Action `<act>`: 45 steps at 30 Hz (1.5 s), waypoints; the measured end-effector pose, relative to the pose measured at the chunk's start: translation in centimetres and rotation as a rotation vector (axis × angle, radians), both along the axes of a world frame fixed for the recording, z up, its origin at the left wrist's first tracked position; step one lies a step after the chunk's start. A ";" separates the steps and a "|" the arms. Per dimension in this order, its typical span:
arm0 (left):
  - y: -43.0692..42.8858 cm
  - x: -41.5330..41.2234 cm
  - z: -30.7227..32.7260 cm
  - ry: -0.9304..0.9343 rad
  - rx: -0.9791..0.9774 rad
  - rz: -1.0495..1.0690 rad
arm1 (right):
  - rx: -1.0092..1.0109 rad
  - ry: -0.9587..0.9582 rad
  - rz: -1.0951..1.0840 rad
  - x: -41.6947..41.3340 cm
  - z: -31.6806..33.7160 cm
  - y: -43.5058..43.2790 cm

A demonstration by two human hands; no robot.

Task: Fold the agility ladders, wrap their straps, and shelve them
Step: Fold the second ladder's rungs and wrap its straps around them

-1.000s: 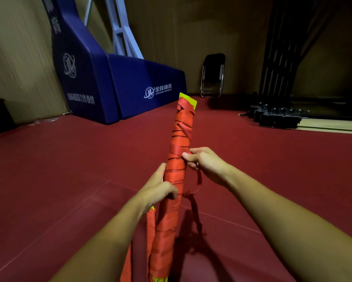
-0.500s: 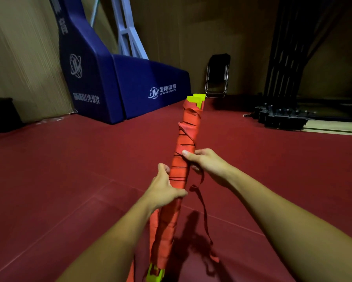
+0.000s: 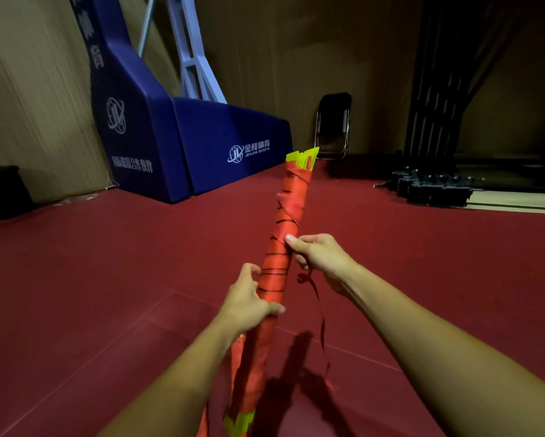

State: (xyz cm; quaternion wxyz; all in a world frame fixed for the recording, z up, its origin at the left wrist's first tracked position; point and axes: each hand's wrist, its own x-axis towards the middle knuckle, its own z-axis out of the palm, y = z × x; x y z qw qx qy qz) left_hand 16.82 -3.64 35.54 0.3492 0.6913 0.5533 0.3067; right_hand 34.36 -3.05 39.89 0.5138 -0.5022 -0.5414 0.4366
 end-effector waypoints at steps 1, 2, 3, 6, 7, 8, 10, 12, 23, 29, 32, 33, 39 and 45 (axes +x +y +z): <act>0.0 -0.3 0.1 -0.111 -0.062 -0.029 | -0.044 0.053 0.088 0.2 0.1 -0.1; 0.0 -0.6 0.3 -0.191 -0.103 -0.072 | -0.089 0.108 0.163 0.3 0.1 -0.2; 0.0 -0.7 0.2 -0.219 -0.114 -0.112 | -0.117 0.146 0.213 0.4 0.1 -0.3; -0.1 -1.0 0.4 -0.224 -0.094 -0.178 | -0.085 0.130 0.190 0.3 -0.1 0.1; 0.1 -1.1 0.5 -0.189 -0.070 -0.191 | -0.063 0.120 0.140 0.1 0.0 0.3; 0.1 -1.1 0.5 -0.127 -0.041 -0.199 | -0.045 0.122 0.089 -0.1 -0.1 0.5; 0.1 -1.1 0.3 0.027 0.009 -0.180 | -0.016 0.130 0.009 -0.3 -0.4 0.7; 0.3 -1.0 -0.1 0.072 0.006 -0.138 | 0.012 0.081 -0.043 -0.5 -0.7 0.8; -0.1 -1.1 0.3 -0.248 -0.234 -0.212 | 0.008 -0.136 0.041 1.0 -1.6 0.5; -0.6 1.2 -0.6 0.389 0.077 -0.103 | -0.001 -0.144 -0.131 0.3 -1.4 0.7; -1.0 1.8 -0.6 0.474 0.124 0.058 | 0.006 -0.176 -0.098 -0.1 -1.2 0.2; -0.8 1.8 -0.7 0.465 0.139 0.091 | 0.028 -0.176 -0.067 -0.2 -1.0 0.0; 0.0 0.8 0.3 0.159 -0.009 0.033 | 0.045 -0.194 0.028 0.2 -0.7 0.3; 0.0 0.1 0.0 -0.223 -0.205 -0.187 | -0.093 -0.013 0.130 0.6 -1.3 0.3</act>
